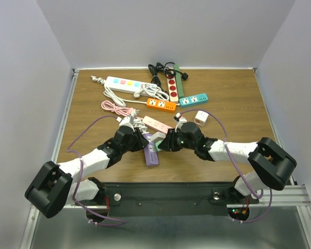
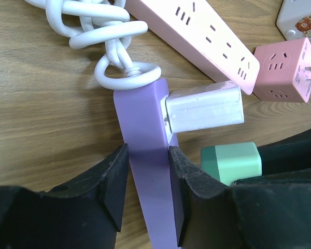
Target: Insert the plug
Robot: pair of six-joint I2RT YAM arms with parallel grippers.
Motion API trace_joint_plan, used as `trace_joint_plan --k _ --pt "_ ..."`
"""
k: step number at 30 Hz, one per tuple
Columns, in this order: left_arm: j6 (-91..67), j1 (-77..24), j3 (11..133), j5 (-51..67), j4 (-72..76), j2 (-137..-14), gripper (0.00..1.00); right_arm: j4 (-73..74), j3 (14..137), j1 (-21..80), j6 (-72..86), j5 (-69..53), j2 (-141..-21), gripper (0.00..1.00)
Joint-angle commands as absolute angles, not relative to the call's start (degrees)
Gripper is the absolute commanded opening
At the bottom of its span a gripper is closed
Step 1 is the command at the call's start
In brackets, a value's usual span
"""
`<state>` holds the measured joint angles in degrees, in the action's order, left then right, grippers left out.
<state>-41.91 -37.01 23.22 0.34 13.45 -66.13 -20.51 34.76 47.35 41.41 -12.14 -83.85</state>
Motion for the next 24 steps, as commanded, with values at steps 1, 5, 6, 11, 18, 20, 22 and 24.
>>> trace_joint_plan --k 1,5,6,11,18,20,22,24 --pt "-40.7 -37.9 20.9 2.0 6.4 -66.5 0.05 -22.9 35.3 48.0 41.4 -10.9 -83.3 0.00" --pt "-40.7 -37.7 20.9 2.0 6.2 -66.5 0.05 -23.5 35.1 48.1 41.6 -10.8 -83.8 0.00" --pt "-40.7 -37.9 20.9 1.9 6.2 -66.4 0.05 -23.6 35.0 48.2 41.6 -10.6 -83.9 0.00" --pt "-40.8 -37.9 20.9 2.0 6.0 -66.3 0.05 -24.3 35.2 48.3 41.3 -10.3 -84.7 0.00" --pt "-40.9 -37.8 20.8 1.9 5.8 -65.7 0.05 -24.3 35.4 48.7 40.8 -9.0 -85.3 0.00" --pt "-40.9 -37.9 20.8 1.9 5.6 -65.5 0.05 -24.2 35.6 48.8 40.4 -9.0 -85.4 0.00" --pt "-40.9 -37.9 20.7 1.8 5.5 -65.4 0.05 -23.9 35.8 48.9 40.3 -8.9 -85.7 0.00" --pt "-40.9 -37.8 20.7 1.8 5.5 -65.4 0.05 -23.9 36.2 49.2 39.9 -8.7 -85.6 0.00"
